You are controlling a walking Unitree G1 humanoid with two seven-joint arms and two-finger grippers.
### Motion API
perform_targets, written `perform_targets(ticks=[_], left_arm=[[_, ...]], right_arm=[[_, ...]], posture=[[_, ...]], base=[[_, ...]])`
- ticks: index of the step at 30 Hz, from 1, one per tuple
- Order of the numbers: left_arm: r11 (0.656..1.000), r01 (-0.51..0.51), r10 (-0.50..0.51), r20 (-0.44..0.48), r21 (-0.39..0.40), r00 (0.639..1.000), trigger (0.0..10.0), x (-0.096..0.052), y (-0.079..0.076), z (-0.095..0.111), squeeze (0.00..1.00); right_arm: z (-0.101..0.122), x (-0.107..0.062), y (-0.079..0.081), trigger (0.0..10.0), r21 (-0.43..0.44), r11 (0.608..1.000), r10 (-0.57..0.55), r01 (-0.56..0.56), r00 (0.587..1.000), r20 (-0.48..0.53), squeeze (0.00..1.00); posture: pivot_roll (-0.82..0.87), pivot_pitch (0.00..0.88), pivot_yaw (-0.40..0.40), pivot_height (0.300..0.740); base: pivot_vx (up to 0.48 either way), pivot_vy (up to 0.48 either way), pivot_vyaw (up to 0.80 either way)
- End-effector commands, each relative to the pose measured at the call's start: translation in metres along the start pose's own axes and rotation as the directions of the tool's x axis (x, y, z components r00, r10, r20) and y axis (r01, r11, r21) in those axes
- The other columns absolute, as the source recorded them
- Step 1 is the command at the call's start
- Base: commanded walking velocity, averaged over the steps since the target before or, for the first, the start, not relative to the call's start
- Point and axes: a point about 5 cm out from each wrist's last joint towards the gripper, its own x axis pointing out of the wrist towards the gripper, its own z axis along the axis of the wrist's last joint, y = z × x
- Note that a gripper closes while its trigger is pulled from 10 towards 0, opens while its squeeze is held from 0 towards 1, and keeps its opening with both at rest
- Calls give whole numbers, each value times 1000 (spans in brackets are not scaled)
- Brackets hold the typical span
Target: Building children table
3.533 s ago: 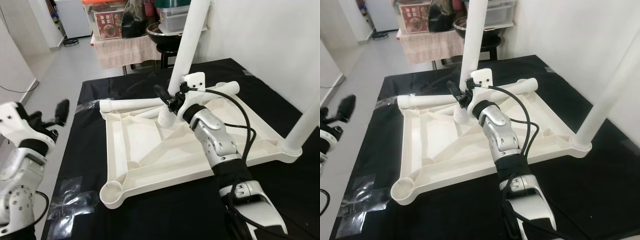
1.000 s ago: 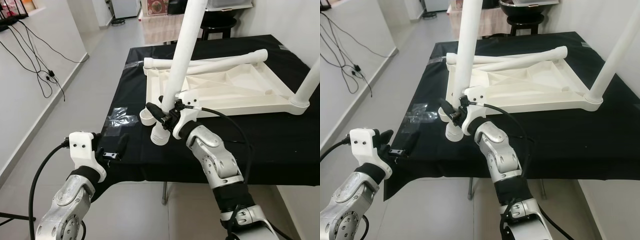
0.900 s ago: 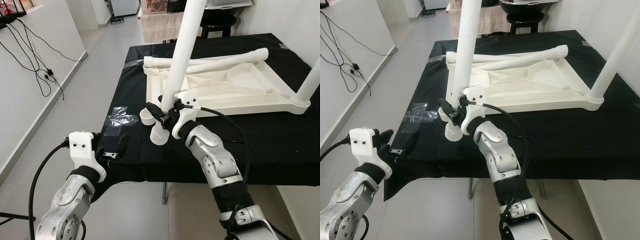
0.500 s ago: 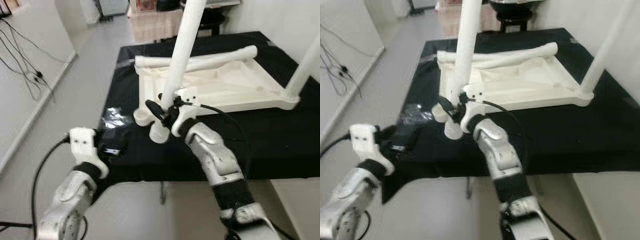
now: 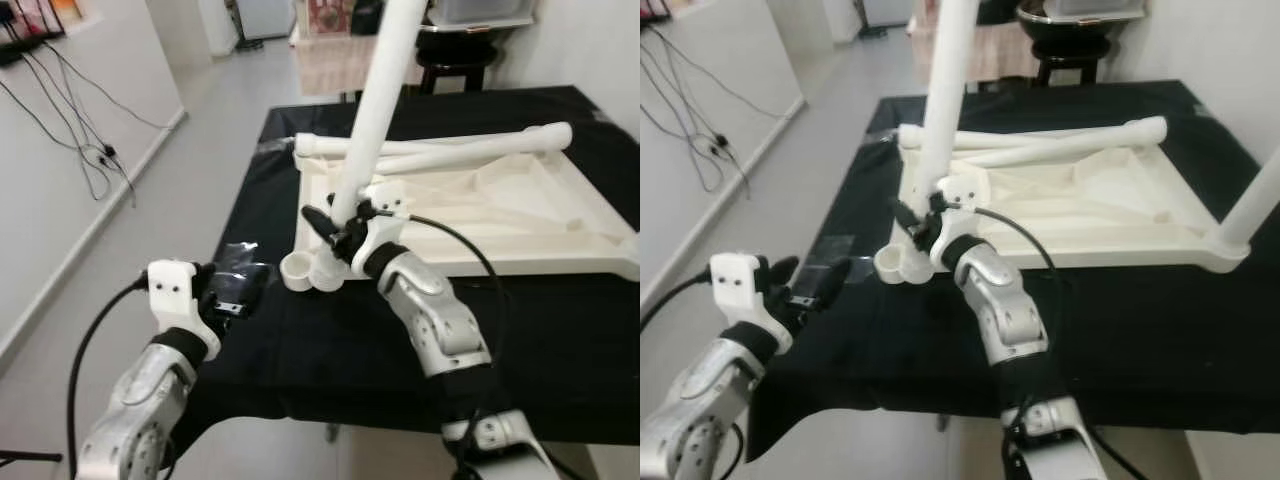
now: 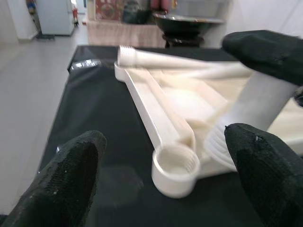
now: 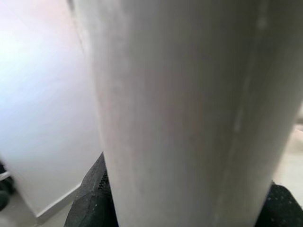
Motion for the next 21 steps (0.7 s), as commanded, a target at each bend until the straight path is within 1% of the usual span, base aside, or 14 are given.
perform_targets(ticks=[1, 2, 3, 4, 5, 7, 11, 13, 14, 15, 16, 19, 20, 21], left_arm=[[999, -4, 5, -24, 41, 1000, 10000, -4, 4, -2, 0], [999, 7, -6, -30, 43, 1000, 10000, -4, 3, -2, 0], [999, 30, -29, -36, 38, 999, 10000, -5, 1, -2, 0], [999, 41, -39, -39, 36, 998, 10000, -6, 1, -2, 0], [998, 61, -59, -47, 36, 997, 10000, -7, -1, -2, 0], [996, 85, -83, -56, 37, 995, 10000, -8, -2, -3, 0], [995, 96, -93, -62, 41, 994, 10000, -9, -3, -3, 0], [991, 116, -109, -93, 71, 990, 10000, -14, -7, -5, 0], [990, 115, -105, -108, 84, 989, 10000, -19, -10, -6, 0], [991, 103, -92, -122, 90, 988, 10000, -29, -15, -7, 0], [991, 103, -92, -122, 90, 988, 10000, -29, -15, -7, 0], [992, 96, -85, -131, 84, 988, 10000, -38, -22, -6, 0], [992, 96, -85, -131, 84, 988, 10000, -38, -22, -6, 0], [990, 109, -96, -145, 90, 985, 10000, -42, -25, -7, 0]], right_arm=[[3, 6, 17, 10000, 17, 996, 87, -87, 996, 16, 0], [3, 5, 19, 10000, 18, 994, 112, -112, 994, 16, 0], [3, 4, 23, 10000, 11, 985, 174, -174, 985, 9, 0], [3, 4, 25, 10000, 6, 979, 203, -203, 979, 3, 0], [2, 2, 27, 10000, 3, 965, 262, -262, 965, -5, 0], [2, -1, 29, 10000, 4, 944, 331, -331, 944, -16, 0], [1, -2, 30, 10000, -16, 935, 353, -354, 935, -24, 0], [-2, -3, 29, 10000, -29, 885, 462, -466, 883, -77, 0], [-3, -1, 28, 10000, -27, 859, 507, -512, 856, -100, 0], [-1, 7, 27, 10000, -36, 818, 566, -573, 815, -123, 0], [-1, 7, 27, 10000, -36, 818, 566, -573, 815, -123, 0], [3, 13, 28, 10000, -22, 786, 612, -618, 782, -117, 0], [3, 13, 28, 10000, -22, 786, 612, -618, 782, -117, 0], [6, 16, 29, 10000, -26, 758, 646, -652, 755, -109, 0]], posture=[[-77, 96, 53, 740], [-78, 96, 54, 740], [-80, 98, 60, 740], [-80, 98, 60, 740], [-75, 98, 64, 740], [-73, 100, 64, 740], [-71, 101, 65, 740], [-61, 119, 63, 740], [-50, 133, 55, 740], [-32, 153, 45, 740], [-32, 153, 45, 740], [-13, 175, 36, 740], [-13, 175, 36, 740], [0, 192, 29, 740]], base=[[0, 0, 0], [0, 0, 0], [0, 0, 0], [0, 0, 0], [0, 0, 0], [0, 0, 0], [0, 0, 0], [0, 0, 0], [0, 0, 0], [0, 0, 0], [0, 0, 0], [0, 0, 0], [0, 0, 0], [0, 0, 0]])
